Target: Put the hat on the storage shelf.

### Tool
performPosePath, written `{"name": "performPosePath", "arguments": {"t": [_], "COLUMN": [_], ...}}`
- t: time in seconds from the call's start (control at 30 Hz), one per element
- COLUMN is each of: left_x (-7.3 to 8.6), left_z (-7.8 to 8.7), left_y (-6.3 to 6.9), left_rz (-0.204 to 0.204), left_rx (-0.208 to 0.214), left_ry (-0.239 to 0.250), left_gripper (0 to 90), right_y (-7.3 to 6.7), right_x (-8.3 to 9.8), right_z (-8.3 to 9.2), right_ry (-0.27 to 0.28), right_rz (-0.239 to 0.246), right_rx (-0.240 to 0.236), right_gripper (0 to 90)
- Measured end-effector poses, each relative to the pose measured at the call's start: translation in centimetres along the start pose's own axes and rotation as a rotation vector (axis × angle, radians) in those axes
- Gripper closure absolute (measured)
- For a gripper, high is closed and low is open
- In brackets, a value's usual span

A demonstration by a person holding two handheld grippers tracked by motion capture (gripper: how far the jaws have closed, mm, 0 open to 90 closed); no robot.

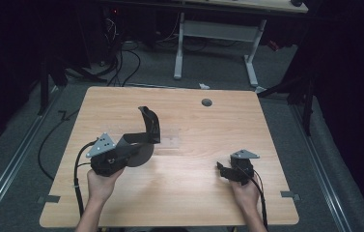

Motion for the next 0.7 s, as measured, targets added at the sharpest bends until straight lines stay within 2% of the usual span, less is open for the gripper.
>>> {"name": "performPosePath", "arguments": {"t": [0.4,0.7], "left_x": [-2.1,-4.1], "left_z": [0.6,1.2], "left_y": [-2.3,-3.9], "left_rz": [0.024,0.012], "left_rx": [-0.058,-0.106], "left_ry": [0.041,0.090], "left_gripper": [85.5,85.5], "right_y": [0.0,0.0], "right_x": [0.0,0.0], "right_z": [0.0,0.0], "right_ry": [0.000,-0.001], "right_rz": [-0.001,0.001], "right_rx": [0.000,0.000], "right_gripper": [35.5,35.4]}}
Point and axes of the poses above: each handheld gripper's, and its own axes: z roughly backward along the jaws, x roughly out of its underside, y roughly to its right, the point moved 6 cm from there along -z, roughly forward along the jaws, and after that the axes turned 13 degrees about -x, right-handed, at the moved point
